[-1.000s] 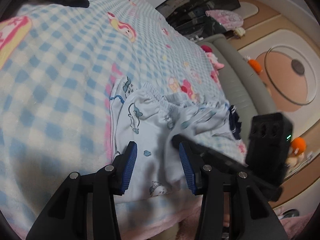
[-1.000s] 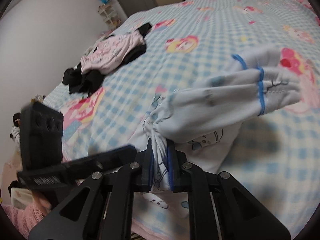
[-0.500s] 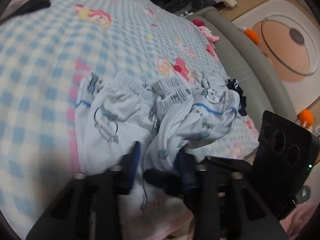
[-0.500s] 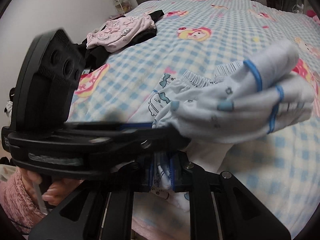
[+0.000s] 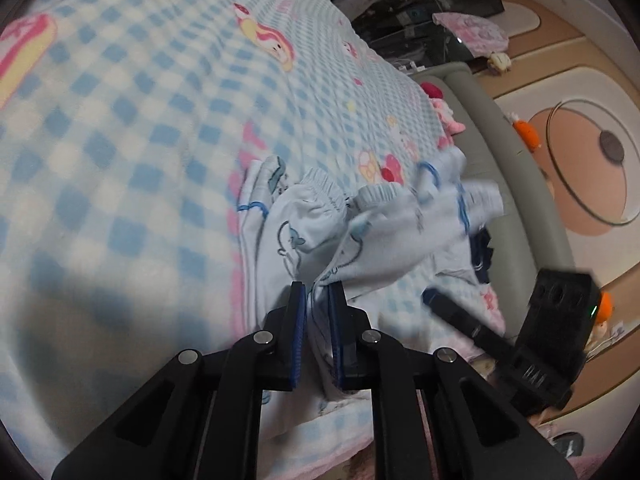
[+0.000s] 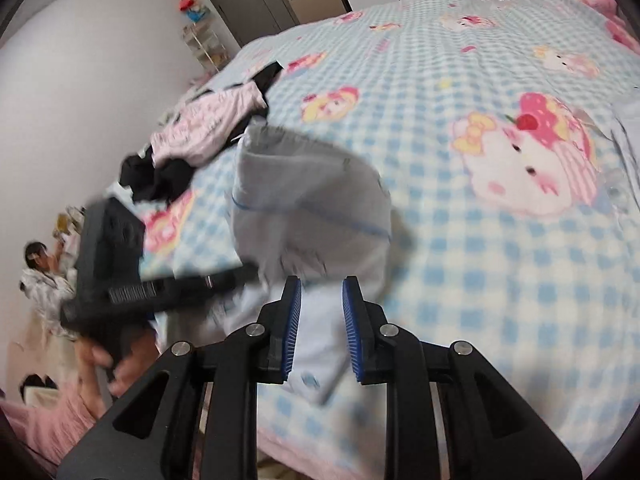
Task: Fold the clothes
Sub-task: 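Lift the pinched pants edge with both grippers and fold it over, then lay the folded pants down and open both grippers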
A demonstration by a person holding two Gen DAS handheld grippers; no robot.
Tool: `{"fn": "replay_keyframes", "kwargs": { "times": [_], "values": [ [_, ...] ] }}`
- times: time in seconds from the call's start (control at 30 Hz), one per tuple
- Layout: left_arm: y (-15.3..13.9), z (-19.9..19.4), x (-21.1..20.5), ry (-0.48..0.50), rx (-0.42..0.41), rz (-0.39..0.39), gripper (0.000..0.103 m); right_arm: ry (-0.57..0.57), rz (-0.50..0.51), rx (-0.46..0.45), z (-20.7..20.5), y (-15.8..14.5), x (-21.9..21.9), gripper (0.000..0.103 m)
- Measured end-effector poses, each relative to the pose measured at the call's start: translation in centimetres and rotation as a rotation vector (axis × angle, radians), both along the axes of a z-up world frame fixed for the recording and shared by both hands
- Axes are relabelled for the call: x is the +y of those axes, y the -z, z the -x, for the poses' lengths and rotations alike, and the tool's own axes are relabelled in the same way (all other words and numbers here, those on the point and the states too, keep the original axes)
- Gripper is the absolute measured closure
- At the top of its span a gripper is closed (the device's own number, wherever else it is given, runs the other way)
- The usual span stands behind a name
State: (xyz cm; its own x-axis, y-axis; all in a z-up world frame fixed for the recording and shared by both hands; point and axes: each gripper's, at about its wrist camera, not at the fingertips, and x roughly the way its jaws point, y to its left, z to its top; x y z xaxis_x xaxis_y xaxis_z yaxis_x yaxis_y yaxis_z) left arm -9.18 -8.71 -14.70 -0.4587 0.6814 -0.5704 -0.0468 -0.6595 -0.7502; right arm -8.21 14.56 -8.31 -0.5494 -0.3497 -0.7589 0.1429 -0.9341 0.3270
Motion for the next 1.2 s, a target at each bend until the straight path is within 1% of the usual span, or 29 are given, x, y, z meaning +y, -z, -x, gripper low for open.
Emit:
{"fn": "replay_keyframes", "kwargs": {
  "times": [0.03, 0.1, 0.17, 0.2, 0.23, 0.27, 0.3, 0.33, 0.43, 0.53, 0.67, 0.7, 0.73, 0.77, 0.83, 0.87, 0.93, 1.03, 1.1, 1.2],
  "values": [
    [0.1, 0.0, 0.0, 0.005, 0.0, 0.009, 0.091, 0.003, -0.004, -0.002, 0.7, 0.0, -0.1, 0.081],
    [0.3, -0.1, 0.1, -0.001, -0.005, 0.0, 0.091, 0.008, -0.011, -0.005, 2.0, -0.1, -0.2, 0.081],
    [0.3, -0.2, -0.1, 0.008, -0.007, -0.031, 0.09, 0.013, -0.018, -0.008, 3.4, -0.1, -0.4, 0.081],
    [0.3, -0.2, -0.2, 0.014, -0.008, -0.057, 0.088, 0.015, -0.022, -0.009, 4.1, -0.1, -0.5, 0.081],
    [0.3, -0.3, -0.2, 0.025, -0.007, -0.065, 0.084, 0.018, -0.026, -0.011, 4.8, -0.1, -0.6, 0.08],
    [0.2, -0.3, -0.3, 0.036, -0.007, -0.073, 0.074, 0.015, -0.032, -0.018, 5.0, 0.2, -0.7, 0.08],
    [0.2, -0.4, -0.3, 0.048, -0.007, -0.082, 0.068, 0.011, -0.038, -0.026, 5.3, 0.6, -0.8, 0.08],
    [0.2, -0.4, -0.2, 0.058, -0.007, -0.087, 0.067, 0.007, -0.044, -0.034, 5.5, 1.0, -0.9, 0.08],
    [-0.1, -0.6, 0.7, 0.076, -0.008, -0.01, 0.067, 0.002, -0.057, -0.061, 6.1, 2.0, -1.1, 0.079],
    [-0.3, -0.9, 1.6, 0.093, -0.01, 0.067, 0.067, 0.004, -0.052, -0.061, 5.8, 1.9, -1.0, 0.079],
    [-0.6, -1.2, 2.9, 0.116, -0.012, 0.17, 0.07, 0.024, -0.061, -0.048, 4.7, 1.0, -0.8, 0.078],
    [-0.7, -1.3, 3.2, 0.121, -0.012, 0.196, 0.084, 0.029, -0.06, -0.063, 4.4, 1.2, -0.6, 0.078],
    [-0.8, -1.4, 3.5, 0.126, -0.012, 0.219, 0.089, 0.033, -0.058, -0.08, 4.1, 1.4, -0.5, 0.075],
    [-1.3, -1.7, 3.3, 0.115, -0.003, 0.219, 0.089, 0.037, -0.056, -0.097, 3.8, 1.6, -0.3, 0.071],
    [-2.1, -2.5, 3.0, 0.094, 0.014, 0.218, 0.091, 0.036, -0.056, -0.147, 3.2, 2.6, -0.2, 0.071],
    [-2.6, -2.8, 2.8, 0.084, 0.023, 0.217, 0.091, 0.032, -0.057, -0.154, 2.8, 3.0, -0.2, 0.07],
    [-3.4, -3.6, 2.5, 0.062, 0.04, 0.216, 0.091, 0.032, -0.022, -0.141, 1.7, 3.2, -0.1, 0.07],
    [-4.8, -4.7, 2.0, 0.031, 0.066, 0.215, 0.092, 0.048, 0.063, -0.115, 0.7, 2.6, 0.1, 0.07],
    [-5.6, -5.4, 1.7, 0.01, 0.081, 0.215, 0.092, 0.024, 0.064, -0.098, 0.4, 2.0, -0.4, 0.07],
    [-4.1, -5.8, 1.1, -0.027, 0.028, 0.243, 0.092, -0.013, 0.025, -0.066, 0.2, 1.5, -1.7, 0.07]
  ]
}}
